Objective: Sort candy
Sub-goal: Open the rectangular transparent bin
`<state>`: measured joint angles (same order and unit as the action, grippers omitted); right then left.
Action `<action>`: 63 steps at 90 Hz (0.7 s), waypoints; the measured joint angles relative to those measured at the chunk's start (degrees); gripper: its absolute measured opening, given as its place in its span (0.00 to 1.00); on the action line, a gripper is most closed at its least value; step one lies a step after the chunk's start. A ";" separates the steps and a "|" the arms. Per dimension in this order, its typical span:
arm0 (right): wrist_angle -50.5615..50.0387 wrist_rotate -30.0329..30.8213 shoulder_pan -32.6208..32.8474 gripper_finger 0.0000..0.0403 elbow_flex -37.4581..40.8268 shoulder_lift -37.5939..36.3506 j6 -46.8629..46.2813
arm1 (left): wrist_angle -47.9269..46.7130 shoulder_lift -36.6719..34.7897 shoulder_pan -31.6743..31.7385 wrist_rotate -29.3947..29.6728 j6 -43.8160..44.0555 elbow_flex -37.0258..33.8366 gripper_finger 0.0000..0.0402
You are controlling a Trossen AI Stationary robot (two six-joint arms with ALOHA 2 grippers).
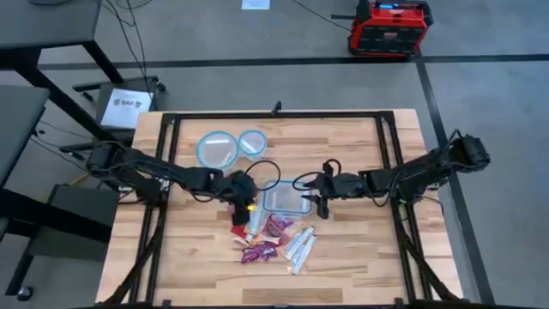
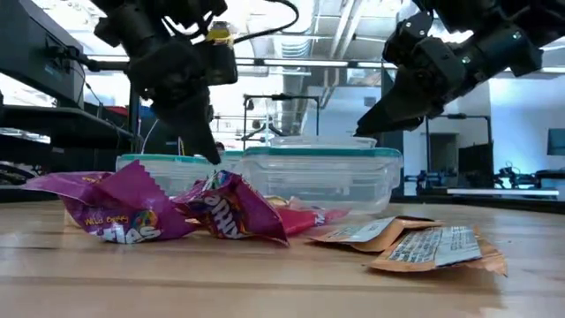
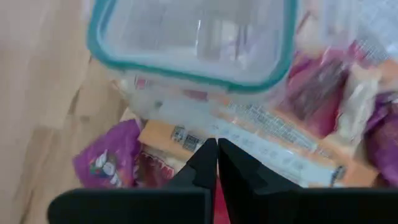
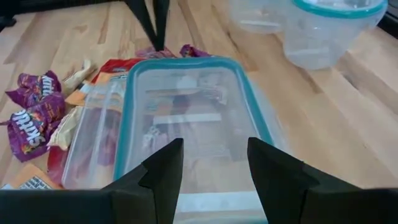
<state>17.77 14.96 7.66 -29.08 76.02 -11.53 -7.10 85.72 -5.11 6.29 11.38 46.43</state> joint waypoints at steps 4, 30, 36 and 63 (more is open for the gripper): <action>-0.20 0.00 0.00 0.41 0.00 -0.01 0.00 | 1.95 0.88 0.14 -0.68 0.00 0.11 0.00; -1.46 0.07 0.22 0.41 0.00 -0.85 0.01 | 4.25 5.52 0.37 -4.37 -0.90 2.65 0.00; -2.60 0.08 0.22 0.41 0.00 -2.10 0.02 | 5.79 5.49 0.82 -4.21 -1.87 3.24 0.00; -10.48 0.17 0.24 0.41 0.00 -9.59 -1.07 | 11.73 6.04 3.68 -3.65 -4.28 3.80 0.00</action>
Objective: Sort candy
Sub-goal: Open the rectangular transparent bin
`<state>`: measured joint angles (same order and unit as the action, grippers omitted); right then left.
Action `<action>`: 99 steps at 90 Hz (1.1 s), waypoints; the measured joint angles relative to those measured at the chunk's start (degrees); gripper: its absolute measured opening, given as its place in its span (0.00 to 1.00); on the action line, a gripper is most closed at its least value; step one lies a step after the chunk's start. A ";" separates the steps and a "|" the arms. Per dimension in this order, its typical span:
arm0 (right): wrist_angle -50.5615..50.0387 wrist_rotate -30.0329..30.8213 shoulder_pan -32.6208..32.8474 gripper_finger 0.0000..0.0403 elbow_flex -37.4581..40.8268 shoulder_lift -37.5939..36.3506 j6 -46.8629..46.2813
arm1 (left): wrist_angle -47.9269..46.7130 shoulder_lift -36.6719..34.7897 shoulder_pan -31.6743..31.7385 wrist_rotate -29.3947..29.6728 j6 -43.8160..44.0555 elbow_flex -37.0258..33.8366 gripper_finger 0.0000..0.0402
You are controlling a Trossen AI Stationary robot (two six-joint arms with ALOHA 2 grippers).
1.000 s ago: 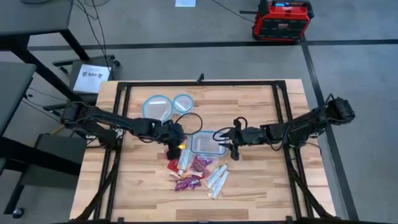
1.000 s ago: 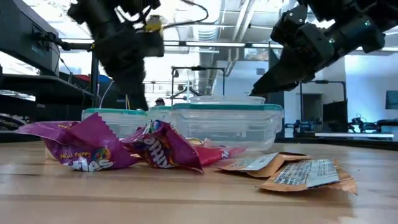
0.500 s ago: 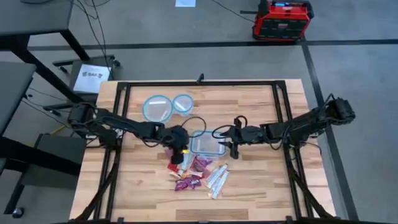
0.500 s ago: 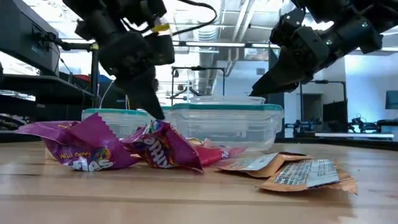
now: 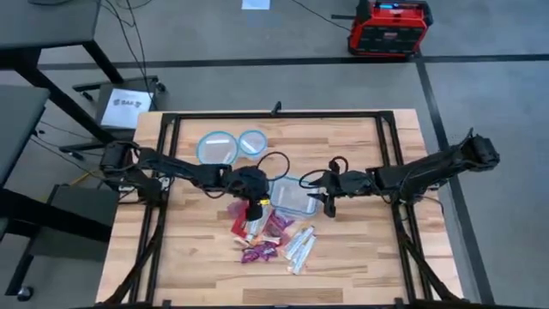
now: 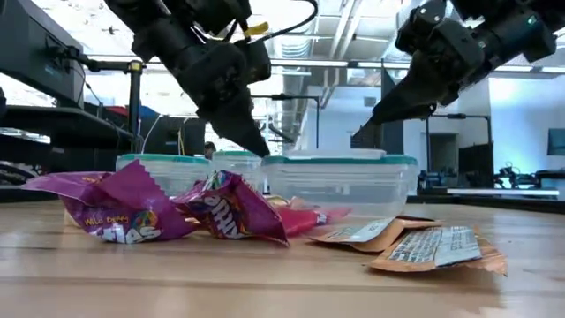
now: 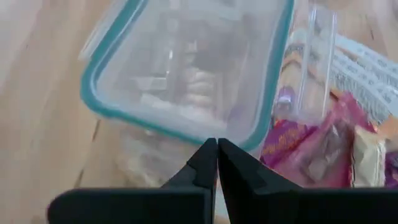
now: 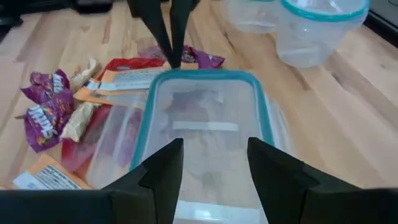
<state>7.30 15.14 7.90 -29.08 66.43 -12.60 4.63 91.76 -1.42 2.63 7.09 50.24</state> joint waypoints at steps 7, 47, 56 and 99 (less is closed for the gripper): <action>-1.21 0.00 0.00 0.41 0.00 -1.70 -0.04 | 2.24 -0.17 0.17 0.02 -0.26 0.09 0.00; -4.29 0.00 0.88 0.41 0.02 -3.49 -2.54 | -17.38 -2.12 -1.91 3.85 -3.06 6.30 0.00; -4.04 0.00 1.13 0.41 0.26 -3.47 -2.56 | -19.90 -3.98 -2.77 6.66 -2.38 6.13 0.00; -0.99 0.29 -0.40 0.41 0.44 -3.34 -2.56 | -1.94 -3.94 -1.86 4.35 1.16 -3.56 0.00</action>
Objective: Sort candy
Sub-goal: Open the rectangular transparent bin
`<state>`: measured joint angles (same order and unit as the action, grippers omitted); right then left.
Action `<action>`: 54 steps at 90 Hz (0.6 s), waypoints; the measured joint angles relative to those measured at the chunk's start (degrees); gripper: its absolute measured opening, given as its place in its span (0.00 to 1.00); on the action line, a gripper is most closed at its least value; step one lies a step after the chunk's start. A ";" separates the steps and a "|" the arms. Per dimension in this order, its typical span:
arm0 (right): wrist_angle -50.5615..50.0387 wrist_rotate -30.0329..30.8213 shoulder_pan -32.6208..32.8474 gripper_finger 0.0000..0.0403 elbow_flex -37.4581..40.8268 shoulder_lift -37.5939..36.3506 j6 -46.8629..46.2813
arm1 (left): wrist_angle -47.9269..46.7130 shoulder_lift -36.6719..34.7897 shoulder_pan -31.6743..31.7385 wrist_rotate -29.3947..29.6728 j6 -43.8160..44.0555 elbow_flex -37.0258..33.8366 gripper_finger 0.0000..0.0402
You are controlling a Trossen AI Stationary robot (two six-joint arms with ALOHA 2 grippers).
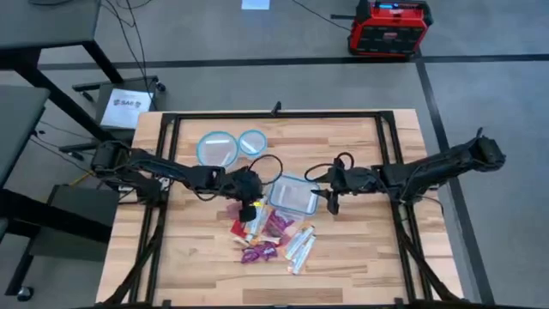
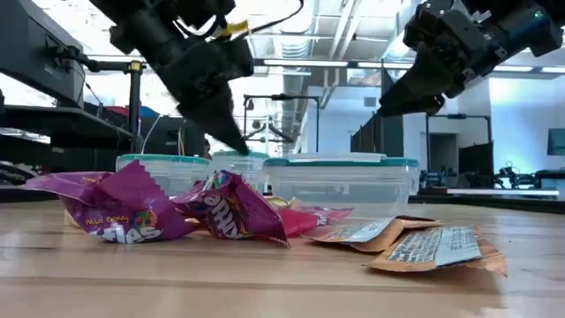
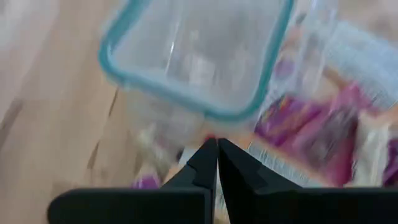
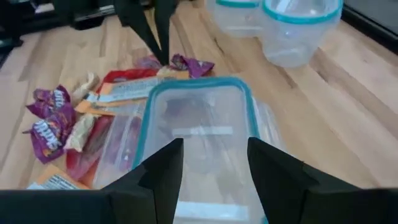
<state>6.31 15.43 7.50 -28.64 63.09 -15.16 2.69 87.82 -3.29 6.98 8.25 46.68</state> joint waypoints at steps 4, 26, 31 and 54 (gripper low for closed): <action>0.77 -0.16 0.10 0.41 -0.01 0.54 0.00 | 0.05 0.60 0.38 -0.56 -0.12 -0.03 0.00; 6.10 -0.73 1.98 0.41 -0.09 9.48 -0.20 | 8.65 6.50 0.90 -3.92 -2.05 0.47 0.00; 5.77 -0.49 1.99 0.41 -0.11 11.28 -1.22 | 9.67 7.89 1.10 -3.94 -2.81 1.17 0.00; 1.88 0.77 0.20 0.41 -0.15 15.75 -5.85 | 12.08 13.47 5.77 -3.69 -6.62 5.93 0.00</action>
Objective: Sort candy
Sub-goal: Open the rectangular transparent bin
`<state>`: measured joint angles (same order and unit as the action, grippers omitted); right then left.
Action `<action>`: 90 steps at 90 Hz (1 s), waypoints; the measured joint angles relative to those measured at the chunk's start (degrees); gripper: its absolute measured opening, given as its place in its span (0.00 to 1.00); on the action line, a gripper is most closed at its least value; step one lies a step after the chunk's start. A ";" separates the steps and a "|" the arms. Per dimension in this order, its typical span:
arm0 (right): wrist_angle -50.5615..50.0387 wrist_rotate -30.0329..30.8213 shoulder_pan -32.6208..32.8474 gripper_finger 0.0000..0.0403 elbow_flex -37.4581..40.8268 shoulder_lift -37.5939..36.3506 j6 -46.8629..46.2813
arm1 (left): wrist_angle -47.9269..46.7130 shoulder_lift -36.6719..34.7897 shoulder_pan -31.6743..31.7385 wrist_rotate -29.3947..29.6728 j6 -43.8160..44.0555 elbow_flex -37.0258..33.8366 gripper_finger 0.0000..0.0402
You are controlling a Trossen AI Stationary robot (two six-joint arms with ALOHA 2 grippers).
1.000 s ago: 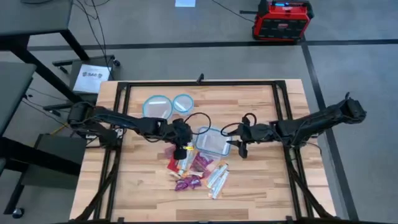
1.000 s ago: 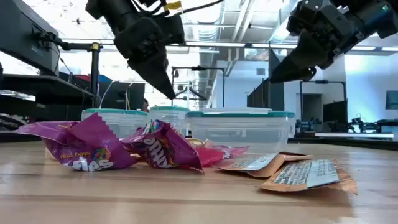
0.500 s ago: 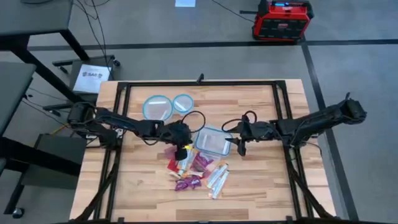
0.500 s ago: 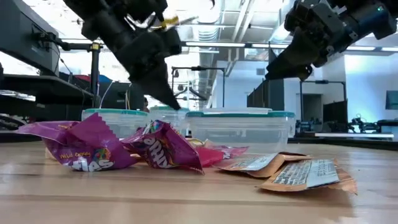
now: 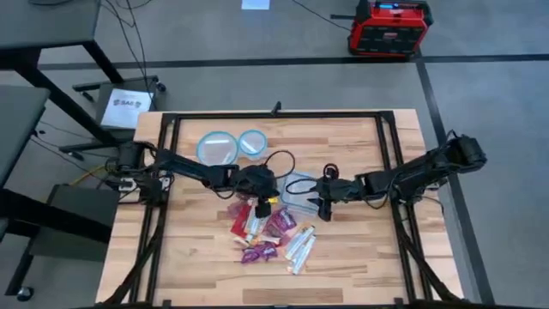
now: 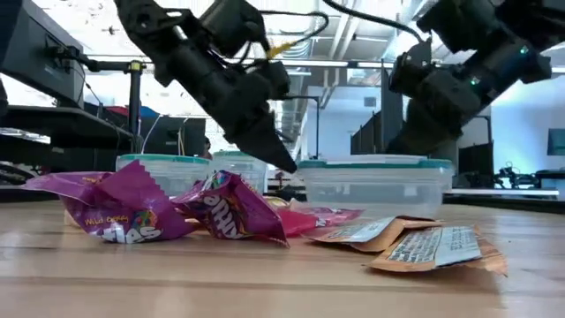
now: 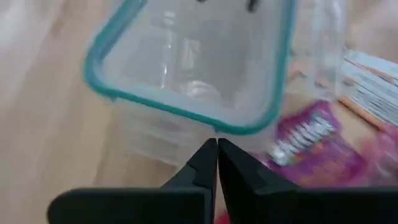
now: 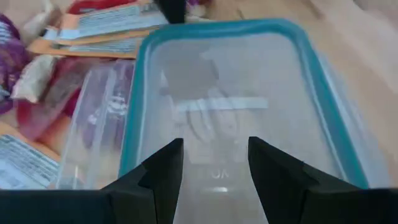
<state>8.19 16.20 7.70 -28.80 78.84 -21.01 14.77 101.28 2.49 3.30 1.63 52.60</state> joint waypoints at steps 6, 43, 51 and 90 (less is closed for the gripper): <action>-0.99 2.95 -0.46 0.41 -0.06 0.06 -2.64 | -0.08 1.09 2.01 0.23 -0.57 1.27 0.00; -11.54 10.66 0.92 0.41 -1.92 -11.11 -5.55 | -1.70 -3.34 7.98 1.14 -1.38 7.96 0.00; -17.12 10.69 2.11 0.41 -1.95 -14.94 -5.83 | -1.42 -3.64 6.54 -0.89 -0.64 9.49 0.00; -28.55 8.79 -3.97 0.41 -1.75 -13.76 -10.61 | 3.11 4.87 1.13 -1.71 3.58 10.40 0.00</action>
<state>-20.36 24.99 3.73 -30.55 65.08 -31.63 17.89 106.15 3.62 1.58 5.21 63.00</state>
